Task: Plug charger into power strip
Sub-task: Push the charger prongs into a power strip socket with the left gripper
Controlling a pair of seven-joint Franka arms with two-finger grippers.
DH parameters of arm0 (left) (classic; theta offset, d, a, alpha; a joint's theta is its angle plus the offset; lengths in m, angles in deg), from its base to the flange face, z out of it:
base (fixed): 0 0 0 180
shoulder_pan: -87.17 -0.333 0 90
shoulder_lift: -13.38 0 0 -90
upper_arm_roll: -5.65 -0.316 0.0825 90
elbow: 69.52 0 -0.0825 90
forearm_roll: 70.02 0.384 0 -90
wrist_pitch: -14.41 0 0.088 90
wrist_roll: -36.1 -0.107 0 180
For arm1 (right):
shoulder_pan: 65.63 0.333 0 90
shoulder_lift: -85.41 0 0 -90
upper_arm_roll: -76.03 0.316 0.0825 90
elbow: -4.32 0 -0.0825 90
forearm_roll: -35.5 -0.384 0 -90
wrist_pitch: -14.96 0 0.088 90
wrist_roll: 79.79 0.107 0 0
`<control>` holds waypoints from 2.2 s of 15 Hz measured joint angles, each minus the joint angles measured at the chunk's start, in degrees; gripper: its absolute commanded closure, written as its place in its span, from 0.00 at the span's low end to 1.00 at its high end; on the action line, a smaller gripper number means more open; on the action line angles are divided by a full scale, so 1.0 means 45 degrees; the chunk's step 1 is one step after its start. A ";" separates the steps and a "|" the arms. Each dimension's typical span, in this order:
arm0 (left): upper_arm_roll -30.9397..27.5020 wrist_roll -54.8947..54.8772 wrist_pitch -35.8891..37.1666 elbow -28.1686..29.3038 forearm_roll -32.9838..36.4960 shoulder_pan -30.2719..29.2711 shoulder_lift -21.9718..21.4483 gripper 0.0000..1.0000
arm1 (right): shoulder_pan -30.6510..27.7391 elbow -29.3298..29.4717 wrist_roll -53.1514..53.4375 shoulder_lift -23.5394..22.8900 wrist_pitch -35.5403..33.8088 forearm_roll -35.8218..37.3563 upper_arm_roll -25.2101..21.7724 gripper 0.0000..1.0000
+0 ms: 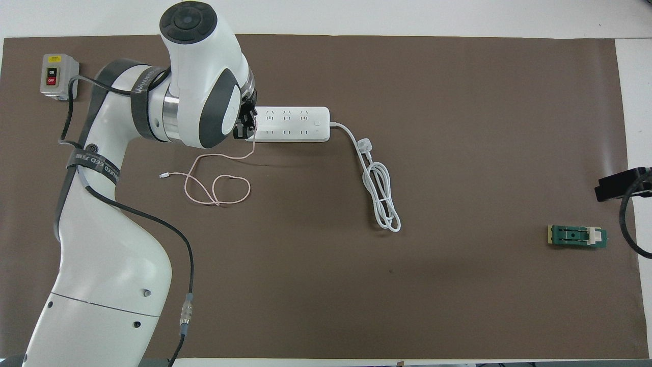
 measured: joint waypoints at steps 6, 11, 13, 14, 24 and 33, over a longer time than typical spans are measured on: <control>-0.0047 0.0000 -0.0256 0.0003 0.0007 -0.0001 0.0084 1.00 | -0.0057 0.0012 0.0000 0.0032 0.0023 0.0000 0.0000 0.00; -0.0052 -0.0001 -0.0558 0.0200 0.0011 -0.0003 0.0114 1.00 | -0.0056 0.0022 0.0000 0.0044 0.0050 -0.0202 0.0004 0.00; -0.0053 -0.0008 -0.0637 0.0328 0.0015 -0.0003 0.0134 1.00 | -0.0056 0.0027 0.0000 0.0045 0.0093 -0.0225 0.0004 0.00; -0.0054 -0.0009 -0.0705 0.0405 0.0018 -0.0004 0.0138 1.00 | -0.0056 0.0027 0.0000 0.0046 0.0143 -0.0230 0.0004 0.00; -0.0053 -0.0022 -0.0861 0.0496 0.0038 0.0100 0.0141 1.00 | -0.0053 0.0027 0.0000 0.0046 0.0182 -0.0232 0.0042 0.00; -0.0062 -0.0022 -0.0833 0.0593 0.0087 0.0196 0.0095 1.00 | -0.0053 0.0027 0.0000 0.0046 0.0182 -0.0232 0.0043 0.00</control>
